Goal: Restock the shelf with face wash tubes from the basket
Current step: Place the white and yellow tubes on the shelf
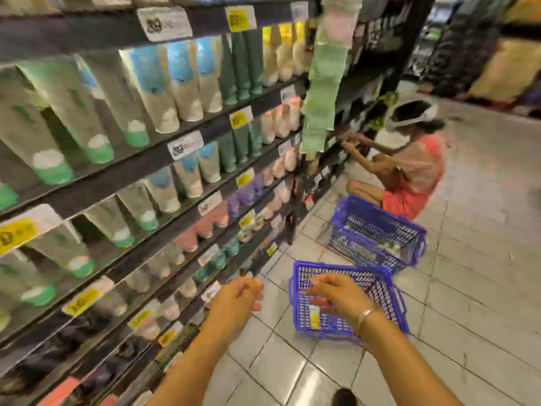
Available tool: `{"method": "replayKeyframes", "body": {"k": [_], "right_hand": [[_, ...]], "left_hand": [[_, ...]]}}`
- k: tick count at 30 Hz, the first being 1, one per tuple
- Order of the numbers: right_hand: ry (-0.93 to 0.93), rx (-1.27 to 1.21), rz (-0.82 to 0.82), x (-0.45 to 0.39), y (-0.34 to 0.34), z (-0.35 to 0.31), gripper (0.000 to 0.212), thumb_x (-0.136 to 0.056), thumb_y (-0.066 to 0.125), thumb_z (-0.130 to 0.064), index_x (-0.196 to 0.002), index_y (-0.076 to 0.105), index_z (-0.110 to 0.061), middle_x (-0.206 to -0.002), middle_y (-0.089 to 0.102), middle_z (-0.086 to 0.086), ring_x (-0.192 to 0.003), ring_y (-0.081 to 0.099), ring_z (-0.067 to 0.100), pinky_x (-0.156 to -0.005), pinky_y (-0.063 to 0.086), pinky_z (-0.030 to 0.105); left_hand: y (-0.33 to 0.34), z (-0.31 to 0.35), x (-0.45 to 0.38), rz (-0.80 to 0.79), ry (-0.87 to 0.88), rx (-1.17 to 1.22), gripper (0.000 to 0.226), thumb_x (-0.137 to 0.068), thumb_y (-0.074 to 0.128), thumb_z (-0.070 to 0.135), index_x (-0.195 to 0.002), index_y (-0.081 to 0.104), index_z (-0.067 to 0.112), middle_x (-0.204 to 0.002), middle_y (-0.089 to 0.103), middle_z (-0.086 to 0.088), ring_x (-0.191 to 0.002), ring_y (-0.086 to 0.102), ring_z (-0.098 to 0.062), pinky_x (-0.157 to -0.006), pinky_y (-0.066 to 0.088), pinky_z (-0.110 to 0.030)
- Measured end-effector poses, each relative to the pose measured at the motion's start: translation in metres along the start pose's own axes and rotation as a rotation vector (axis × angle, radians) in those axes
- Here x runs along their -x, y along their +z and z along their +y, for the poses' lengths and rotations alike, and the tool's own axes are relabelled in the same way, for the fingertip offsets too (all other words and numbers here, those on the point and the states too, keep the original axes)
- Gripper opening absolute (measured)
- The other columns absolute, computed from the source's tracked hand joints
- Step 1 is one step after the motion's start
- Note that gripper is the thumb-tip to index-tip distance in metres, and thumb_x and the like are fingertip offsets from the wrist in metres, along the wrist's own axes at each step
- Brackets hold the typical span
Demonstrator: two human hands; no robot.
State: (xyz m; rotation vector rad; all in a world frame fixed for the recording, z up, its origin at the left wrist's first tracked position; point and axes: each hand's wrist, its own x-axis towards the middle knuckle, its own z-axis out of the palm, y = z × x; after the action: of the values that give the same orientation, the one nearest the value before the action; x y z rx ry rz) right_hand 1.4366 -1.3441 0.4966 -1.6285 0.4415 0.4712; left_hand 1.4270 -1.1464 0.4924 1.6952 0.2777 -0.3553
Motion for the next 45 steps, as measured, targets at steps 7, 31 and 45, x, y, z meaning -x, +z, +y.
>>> {"method": "replayKeyframes", "body": {"k": [7,31,45], "right_hand": [[0.219,-0.048,0.138,-0.072,-0.127,0.055,0.019,-0.091,0.05,-0.006,-0.074,0.055,-0.014,-0.07,0.055,0.005,-0.055,0.052,0.013,-0.044,0.035,0.017],[0.657,0.216,0.055,-0.48,-0.203,0.43,0.026,-0.091,0.048,-0.006,-0.067,0.053,-0.017,-0.065,0.053,0.003,-0.058,0.05,0.015,-0.055,0.04,0.024],[0.677,0.495,0.278,-0.615,-0.097,0.589,0.065,-0.076,0.072,-0.02,-0.127,0.04,0.005,-0.129,0.049,0.027,-0.114,0.052,0.041,-0.092,0.046,0.047]], "left_hand": [[0.135,-0.008,-0.084,-0.096,-0.224,-0.058,0.021,-0.094,0.048,0.025,-0.081,0.063,0.018,-0.072,0.064,0.004,-0.061,0.059,-0.008,-0.056,0.043,-0.02],[0.335,-0.374,-0.398,-0.026,-0.724,-0.028,0.023,-0.086,0.056,0.029,-0.065,0.051,0.02,-0.067,0.059,-0.002,-0.074,0.054,-0.024,-0.076,0.051,-0.042],[0.329,-0.467,-0.455,-0.127,-0.699,-0.1,0.018,-0.093,0.047,0.029,-0.076,0.055,0.027,-0.087,0.061,0.003,-0.087,0.059,-0.018,-0.085,0.049,-0.035]]}}
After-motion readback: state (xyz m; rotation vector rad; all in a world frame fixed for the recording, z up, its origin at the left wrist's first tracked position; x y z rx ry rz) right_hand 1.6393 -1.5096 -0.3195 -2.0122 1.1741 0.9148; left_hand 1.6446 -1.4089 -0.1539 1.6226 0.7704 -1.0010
